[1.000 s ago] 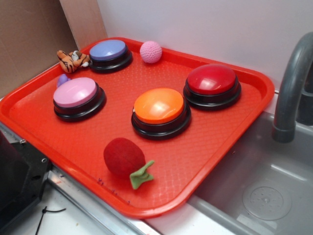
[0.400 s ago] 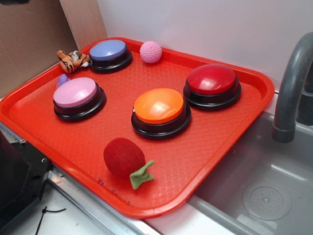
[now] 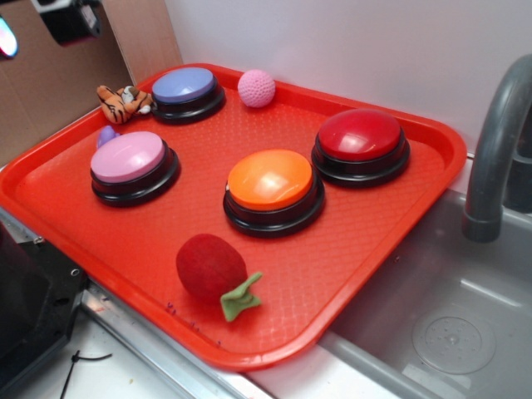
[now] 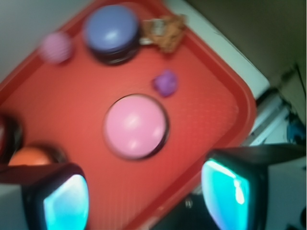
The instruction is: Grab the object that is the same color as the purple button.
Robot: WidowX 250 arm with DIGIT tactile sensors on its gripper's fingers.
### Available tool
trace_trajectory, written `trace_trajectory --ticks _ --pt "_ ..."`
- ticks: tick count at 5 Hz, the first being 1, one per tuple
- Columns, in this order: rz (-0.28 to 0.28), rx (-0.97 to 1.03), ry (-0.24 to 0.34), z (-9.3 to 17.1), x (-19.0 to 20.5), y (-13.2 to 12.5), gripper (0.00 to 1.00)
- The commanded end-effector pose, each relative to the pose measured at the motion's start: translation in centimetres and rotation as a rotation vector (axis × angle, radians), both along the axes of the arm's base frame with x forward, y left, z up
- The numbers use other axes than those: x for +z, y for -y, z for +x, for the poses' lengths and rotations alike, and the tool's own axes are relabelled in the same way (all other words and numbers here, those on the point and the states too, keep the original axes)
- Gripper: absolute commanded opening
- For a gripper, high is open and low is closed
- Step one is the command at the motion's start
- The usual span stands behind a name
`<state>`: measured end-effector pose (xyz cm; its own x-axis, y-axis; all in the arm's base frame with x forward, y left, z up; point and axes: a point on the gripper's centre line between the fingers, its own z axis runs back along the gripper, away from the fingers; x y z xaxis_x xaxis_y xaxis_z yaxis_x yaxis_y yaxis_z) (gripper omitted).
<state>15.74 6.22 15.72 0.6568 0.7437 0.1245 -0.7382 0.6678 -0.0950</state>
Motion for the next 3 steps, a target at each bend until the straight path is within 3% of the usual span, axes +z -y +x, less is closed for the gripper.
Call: trace_trajectory --ticks 1,3 --pt "0.081 0.308 0.077 1.1 -3.6 -3.6 1.0" --pt "0.163 0.377 0.065 2.8 -8.2 -5.6 1.0"
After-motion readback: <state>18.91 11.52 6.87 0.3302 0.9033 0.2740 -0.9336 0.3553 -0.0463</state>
